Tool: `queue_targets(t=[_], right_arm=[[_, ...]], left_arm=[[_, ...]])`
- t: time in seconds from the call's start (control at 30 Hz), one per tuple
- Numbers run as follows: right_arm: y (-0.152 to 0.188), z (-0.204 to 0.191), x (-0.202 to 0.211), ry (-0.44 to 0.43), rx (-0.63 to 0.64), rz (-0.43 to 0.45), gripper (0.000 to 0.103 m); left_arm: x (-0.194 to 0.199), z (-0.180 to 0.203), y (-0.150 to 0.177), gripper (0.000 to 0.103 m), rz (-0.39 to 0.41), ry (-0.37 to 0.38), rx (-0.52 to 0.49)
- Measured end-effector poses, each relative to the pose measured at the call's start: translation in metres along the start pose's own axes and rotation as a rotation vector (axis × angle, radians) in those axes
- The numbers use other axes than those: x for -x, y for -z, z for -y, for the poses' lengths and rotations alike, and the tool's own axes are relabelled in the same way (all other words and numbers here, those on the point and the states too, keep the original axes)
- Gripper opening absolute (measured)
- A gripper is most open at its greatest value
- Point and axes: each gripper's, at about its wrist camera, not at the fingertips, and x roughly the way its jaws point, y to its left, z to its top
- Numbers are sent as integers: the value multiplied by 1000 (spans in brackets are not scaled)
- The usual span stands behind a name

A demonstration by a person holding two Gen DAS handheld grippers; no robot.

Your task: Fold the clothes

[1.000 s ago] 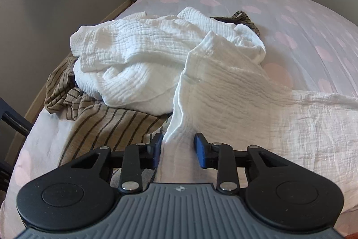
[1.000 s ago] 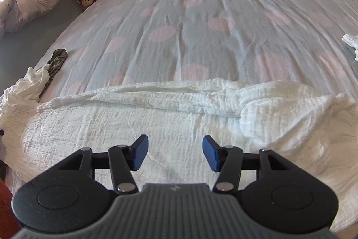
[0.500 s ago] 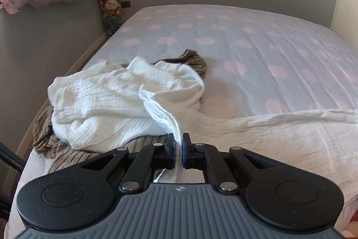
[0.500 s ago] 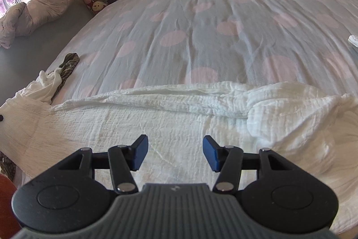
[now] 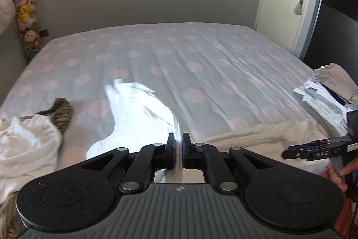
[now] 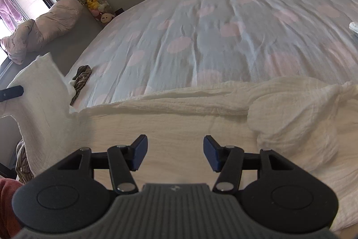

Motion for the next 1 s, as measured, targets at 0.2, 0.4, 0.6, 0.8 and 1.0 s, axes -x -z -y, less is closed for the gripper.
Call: queue_targets(t=[0.2,0.4,0.6,0.8,1.0], right_arm=[[0,6,-6,0,-35,-45,59],[-1,15,-14,-20,-89,-102,62],[-3,20,-15,-76,-151,-108,68],[1,17,-30,-145,-263,-166,70],[-6,11,-53,-160,-294,-179,68]], left_arm=[[-70,72,26,3,-99,154,3],[-114,116,76,3,-254,188,-49],[-125,118,105,5,-307,192,-60],[-126,123,115,12,-310,191,-102],[-120,123,117,8,-293,195,-123]])
